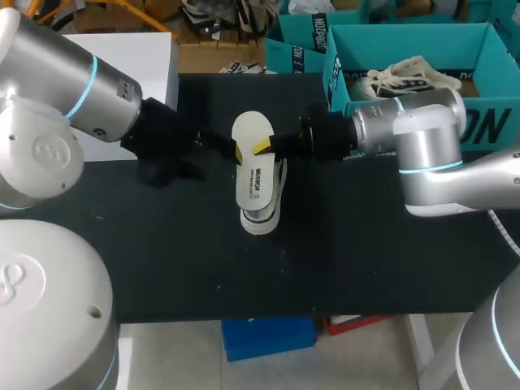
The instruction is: Take the shoe out of the shoebox, open the shoe tongue, remove and reinsert the insole, then place the shoe into the shoebox
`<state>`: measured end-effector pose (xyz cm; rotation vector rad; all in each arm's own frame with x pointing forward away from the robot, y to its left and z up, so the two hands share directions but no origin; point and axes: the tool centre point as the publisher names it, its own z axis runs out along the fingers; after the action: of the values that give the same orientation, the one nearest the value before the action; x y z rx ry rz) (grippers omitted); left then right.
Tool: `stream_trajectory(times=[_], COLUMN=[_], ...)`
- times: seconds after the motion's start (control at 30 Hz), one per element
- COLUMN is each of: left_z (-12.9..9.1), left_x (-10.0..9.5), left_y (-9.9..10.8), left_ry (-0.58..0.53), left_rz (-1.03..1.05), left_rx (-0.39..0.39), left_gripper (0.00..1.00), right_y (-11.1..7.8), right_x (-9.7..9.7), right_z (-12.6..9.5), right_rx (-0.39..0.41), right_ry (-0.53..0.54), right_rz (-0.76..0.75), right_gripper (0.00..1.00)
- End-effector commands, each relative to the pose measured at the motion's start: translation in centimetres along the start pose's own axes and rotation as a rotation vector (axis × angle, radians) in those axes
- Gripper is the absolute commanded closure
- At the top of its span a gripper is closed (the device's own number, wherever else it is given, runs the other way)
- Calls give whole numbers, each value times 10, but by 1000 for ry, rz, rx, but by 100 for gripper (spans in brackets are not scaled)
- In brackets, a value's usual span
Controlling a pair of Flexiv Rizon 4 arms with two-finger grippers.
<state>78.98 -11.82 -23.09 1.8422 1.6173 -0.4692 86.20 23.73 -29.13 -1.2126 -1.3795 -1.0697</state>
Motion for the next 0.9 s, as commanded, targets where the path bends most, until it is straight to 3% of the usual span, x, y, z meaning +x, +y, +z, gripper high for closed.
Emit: stream_trajectory(times=[0.03, 0.1, 0.4, 0.7, 0.9], left_z=[12, 16, 28, 38, 37], left_x=[-12, -17, -37, -46, -48], left_y=[8, 13, 26, 23, 18], left_ry=[316, 393, 548, 722, 768], left_rz=[-2, -27, -56, -54, -55], left_rx=[18, 37, 99, 80, 72], left_gripper=[0, 0, 0, 0, 0], right_y=[0, 0, 0, 0, 0], right_x=[0, 0, 0, 0, 0], right_z=[1, 1, 1, 1, 1], right_rx=[-2, -2, -2, -2, -2], right_ry=[-3, -3, -3, -3, -3], right_rz=[1, 1, 1, 1, 1], right_gripper=[100, 100, 100, 100, 100])
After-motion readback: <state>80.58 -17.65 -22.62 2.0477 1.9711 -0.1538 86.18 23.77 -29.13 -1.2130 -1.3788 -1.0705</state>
